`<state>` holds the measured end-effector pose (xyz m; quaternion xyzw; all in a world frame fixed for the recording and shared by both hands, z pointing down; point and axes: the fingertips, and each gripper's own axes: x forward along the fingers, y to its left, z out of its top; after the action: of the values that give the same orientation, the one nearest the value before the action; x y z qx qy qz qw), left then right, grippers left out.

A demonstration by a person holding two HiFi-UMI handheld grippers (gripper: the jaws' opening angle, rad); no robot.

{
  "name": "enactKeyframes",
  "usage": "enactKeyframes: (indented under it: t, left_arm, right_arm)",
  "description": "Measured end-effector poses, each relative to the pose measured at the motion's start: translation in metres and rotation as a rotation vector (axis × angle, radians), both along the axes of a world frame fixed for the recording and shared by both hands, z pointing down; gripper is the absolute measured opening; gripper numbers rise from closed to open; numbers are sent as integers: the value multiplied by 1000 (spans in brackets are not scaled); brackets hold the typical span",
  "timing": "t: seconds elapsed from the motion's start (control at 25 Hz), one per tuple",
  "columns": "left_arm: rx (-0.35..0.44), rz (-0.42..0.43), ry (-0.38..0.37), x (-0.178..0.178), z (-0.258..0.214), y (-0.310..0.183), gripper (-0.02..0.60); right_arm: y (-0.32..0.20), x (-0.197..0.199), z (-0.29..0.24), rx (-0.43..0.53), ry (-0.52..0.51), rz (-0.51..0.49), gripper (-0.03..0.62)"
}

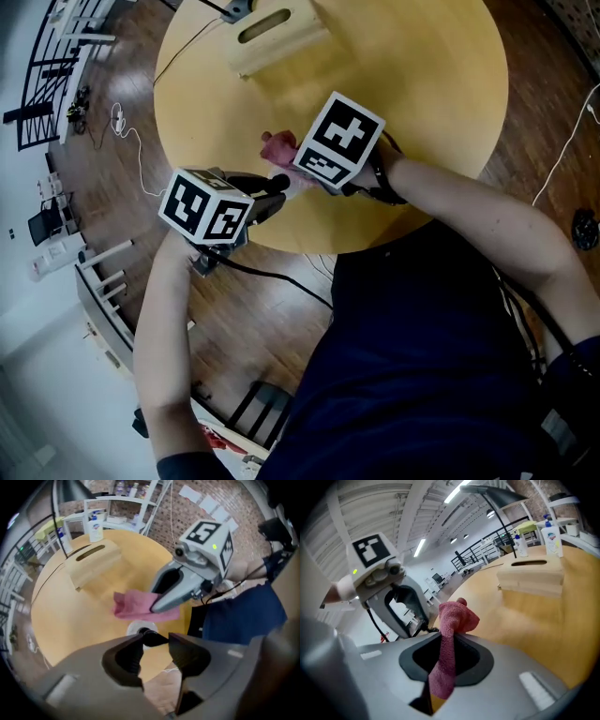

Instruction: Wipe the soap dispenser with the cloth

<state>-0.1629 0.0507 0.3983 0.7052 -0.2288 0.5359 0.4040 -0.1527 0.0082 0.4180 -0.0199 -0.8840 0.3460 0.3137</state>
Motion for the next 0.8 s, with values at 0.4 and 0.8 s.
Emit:
enactKeyframes:
  t: [0.4,0.8]
  left_arm:
    - [19,-142,46,-12,-7,1,122]
    - [213,-308,47,-22,-30,-5,3]
  right_arm:
    - [17,-21,20,-16,47,-17,66]
    - [4,-21,9,-26,6,46,66]
